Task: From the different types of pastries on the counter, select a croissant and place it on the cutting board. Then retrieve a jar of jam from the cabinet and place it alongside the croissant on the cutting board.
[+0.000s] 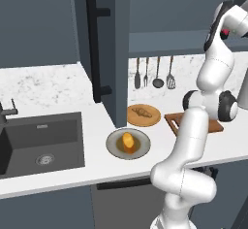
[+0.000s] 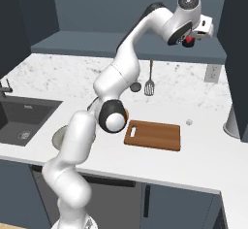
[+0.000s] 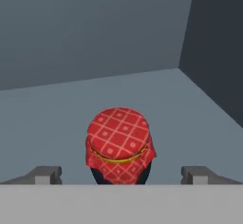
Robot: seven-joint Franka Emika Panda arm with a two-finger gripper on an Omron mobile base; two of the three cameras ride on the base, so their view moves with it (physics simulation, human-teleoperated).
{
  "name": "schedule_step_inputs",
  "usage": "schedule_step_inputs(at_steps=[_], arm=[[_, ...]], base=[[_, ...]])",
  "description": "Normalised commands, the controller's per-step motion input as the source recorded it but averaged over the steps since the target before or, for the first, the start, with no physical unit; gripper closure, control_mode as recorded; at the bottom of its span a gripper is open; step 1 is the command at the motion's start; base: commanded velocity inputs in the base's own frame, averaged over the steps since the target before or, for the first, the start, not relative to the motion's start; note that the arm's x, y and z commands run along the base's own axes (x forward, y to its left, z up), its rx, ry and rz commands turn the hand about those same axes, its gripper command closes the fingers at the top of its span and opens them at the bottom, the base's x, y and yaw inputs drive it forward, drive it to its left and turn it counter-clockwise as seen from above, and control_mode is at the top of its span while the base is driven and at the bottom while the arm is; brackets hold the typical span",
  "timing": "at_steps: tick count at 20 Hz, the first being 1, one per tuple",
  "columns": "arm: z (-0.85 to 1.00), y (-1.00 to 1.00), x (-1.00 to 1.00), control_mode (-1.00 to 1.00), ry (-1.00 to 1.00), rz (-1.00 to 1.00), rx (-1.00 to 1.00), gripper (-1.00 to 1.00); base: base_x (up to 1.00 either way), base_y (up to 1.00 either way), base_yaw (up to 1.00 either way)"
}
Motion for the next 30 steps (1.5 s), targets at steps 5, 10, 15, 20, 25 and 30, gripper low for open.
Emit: schedule_step_inputs(at_steps=[5, 10, 15, 20, 25, 30], arm=[[-0.13, 0.00, 0.04, -1.00, 0.05, 0.00, -0.02, -1.00], [0.13, -0.02, 0.32, -1.00, 0.02, 0.00, 0.01, -1.00], [0.19, -0.02, 0.36, -1.00, 0.06, 0.00, 0.00, -1.00], [0.00, -0.15, 0.00, -1.00, 0.04, 0.00, 0.03, -1.00], [0.00, -0.15, 0.00, -1.00, 0.06, 0.01, 0.02, 1.00], [0.00, -0.21, 0.00, -1.00, 0.08, 0.00, 0.08, 1.00]], base=[[0.00, 0.00, 0.00], [0.00, 0.00, 0.00], [0.00, 0.00, 0.00], [0.00, 0.00, 0.00], [0.00, 0.00, 0.00], [0.00, 0.00, 0.00]])
